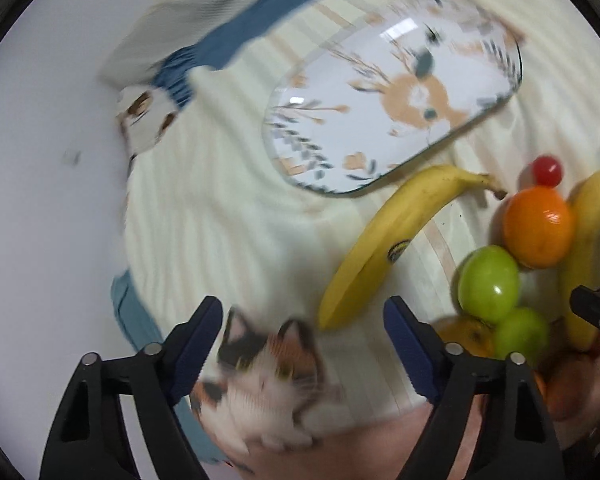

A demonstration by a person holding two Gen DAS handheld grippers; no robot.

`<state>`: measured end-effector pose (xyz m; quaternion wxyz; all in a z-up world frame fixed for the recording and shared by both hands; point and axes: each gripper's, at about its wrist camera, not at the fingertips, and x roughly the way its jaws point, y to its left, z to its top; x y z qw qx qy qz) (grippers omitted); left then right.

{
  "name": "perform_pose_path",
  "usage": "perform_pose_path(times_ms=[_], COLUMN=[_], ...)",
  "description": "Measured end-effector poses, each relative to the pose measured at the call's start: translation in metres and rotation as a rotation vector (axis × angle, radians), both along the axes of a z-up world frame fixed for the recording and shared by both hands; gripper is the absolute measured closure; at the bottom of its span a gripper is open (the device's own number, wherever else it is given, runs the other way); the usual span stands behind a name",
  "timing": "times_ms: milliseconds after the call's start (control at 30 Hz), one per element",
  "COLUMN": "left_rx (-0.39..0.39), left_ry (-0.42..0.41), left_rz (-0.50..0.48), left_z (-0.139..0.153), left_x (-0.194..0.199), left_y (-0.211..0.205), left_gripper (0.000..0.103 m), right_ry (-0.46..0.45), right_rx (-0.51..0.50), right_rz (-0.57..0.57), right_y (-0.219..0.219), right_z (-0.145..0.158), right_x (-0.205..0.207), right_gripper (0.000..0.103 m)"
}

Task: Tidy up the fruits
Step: 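Grasp the small banana with the left tool while the right tool grasps the large banana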

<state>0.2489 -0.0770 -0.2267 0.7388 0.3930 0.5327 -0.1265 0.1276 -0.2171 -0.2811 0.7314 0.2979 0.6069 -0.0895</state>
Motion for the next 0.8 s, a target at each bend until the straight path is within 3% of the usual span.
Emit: perform_pose_path(times_ms=[233, 333, 367, 467, 500, 600, 800], left_rx=[0.101, 0.096, 0.084, 0.077, 0.068, 0.040, -0.093], left_ry=[0.082, 0.135, 0.154, 0.134, 0.126, 0.129, 0.252], left_rz=[-0.232, -0.286, -0.294, -0.299, -0.291, -0.166, 0.275], left_z=[-0.069, -0.090, -0.093, -0.095, -0.094, -0.089, -0.077], left_x=[0.020, 0.020, 0.018, 0.012, 0.011, 0.015, 0.022], left_y=[-0.037, -0.044, -0.044, -0.041, -0.039, -0.019, 0.080], left_gripper=[0.028, 0.047, 0.061, 0.064, 0.065, 0.066, 0.066], right_ry=[0.041, 0.061, 0.066, 0.104, 0.103, 0.097, 0.114], right_rx=[-0.022, -0.050, -0.064, -0.126, -0.127, -0.134, -0.124], right_rz=[-0.023, -0.022, -0.020, -0.005, 0.000, 0.022, 0.036], right_y=[0.008, 0.011, 0.013, 0.016, 0.017, 0.018, 0.010], right_z=[-0.031, -0.039, -0.042, -0.045, -0.046, -0.045, -0.030], right_x=[0.009, 0.009, 0.010, 0.012, 0.012, 0.010, -0.009], right_gripper=[0.049, 0.054, 0.054, 0.068, 0.068, 0.069, 0.069])
